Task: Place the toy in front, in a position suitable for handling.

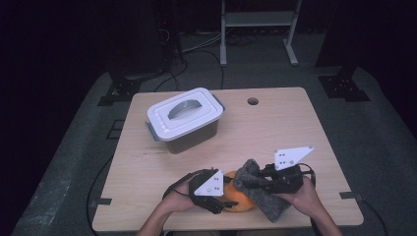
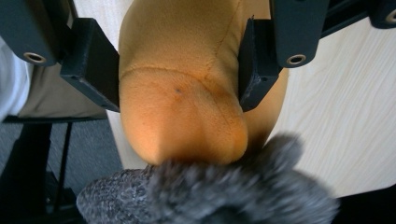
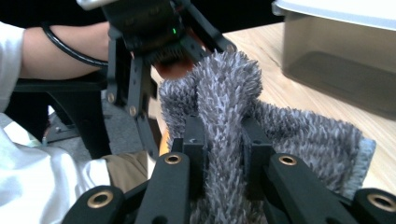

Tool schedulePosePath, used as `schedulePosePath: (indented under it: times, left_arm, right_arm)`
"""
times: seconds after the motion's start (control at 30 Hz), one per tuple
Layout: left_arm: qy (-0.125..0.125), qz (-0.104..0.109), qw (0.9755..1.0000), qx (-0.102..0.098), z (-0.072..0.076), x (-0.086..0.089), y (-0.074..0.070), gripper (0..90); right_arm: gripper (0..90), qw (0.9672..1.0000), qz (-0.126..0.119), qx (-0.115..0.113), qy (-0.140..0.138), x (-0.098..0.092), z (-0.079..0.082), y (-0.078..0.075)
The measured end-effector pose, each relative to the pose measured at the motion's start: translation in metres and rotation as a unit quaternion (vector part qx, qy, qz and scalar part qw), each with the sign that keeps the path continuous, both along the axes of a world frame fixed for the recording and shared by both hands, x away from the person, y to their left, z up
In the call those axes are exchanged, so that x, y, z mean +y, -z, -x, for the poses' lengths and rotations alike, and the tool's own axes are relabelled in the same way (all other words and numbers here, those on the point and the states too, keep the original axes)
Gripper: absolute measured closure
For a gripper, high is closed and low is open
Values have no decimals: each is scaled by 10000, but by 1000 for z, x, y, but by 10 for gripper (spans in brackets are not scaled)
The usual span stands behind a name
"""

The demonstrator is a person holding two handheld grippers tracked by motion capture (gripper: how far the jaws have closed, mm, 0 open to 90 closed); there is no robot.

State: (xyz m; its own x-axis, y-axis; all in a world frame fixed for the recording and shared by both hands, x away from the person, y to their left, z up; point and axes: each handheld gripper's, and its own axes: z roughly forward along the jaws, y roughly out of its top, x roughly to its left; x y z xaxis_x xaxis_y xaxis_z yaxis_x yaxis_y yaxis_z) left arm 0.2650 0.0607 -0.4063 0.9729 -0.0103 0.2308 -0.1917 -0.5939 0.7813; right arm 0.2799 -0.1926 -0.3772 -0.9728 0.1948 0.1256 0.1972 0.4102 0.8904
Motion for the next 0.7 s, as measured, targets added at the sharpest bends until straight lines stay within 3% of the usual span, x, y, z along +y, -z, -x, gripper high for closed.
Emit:
schedulePosePath:
  times: [0.17,0.27,0.5,0.7]
  left_arm:
    - [31,11,10000,28,0,1,1,379]
    - [7,9,10000,71,-3,3,0,389]
    - [-143,30,9998,145,-8,9,-2,399]
    - [-255,41,9996,146,-10,10,-3,424]
  right_arm:
    - [755,9998,-33,192,30,-5,-5,6]
    - [755,9993,-47,308,218,-17,-12,13]
    - [759,9975,161,604,338,-38,-19,24]
    - [762,9987,174,453,120,-32,-13,16]
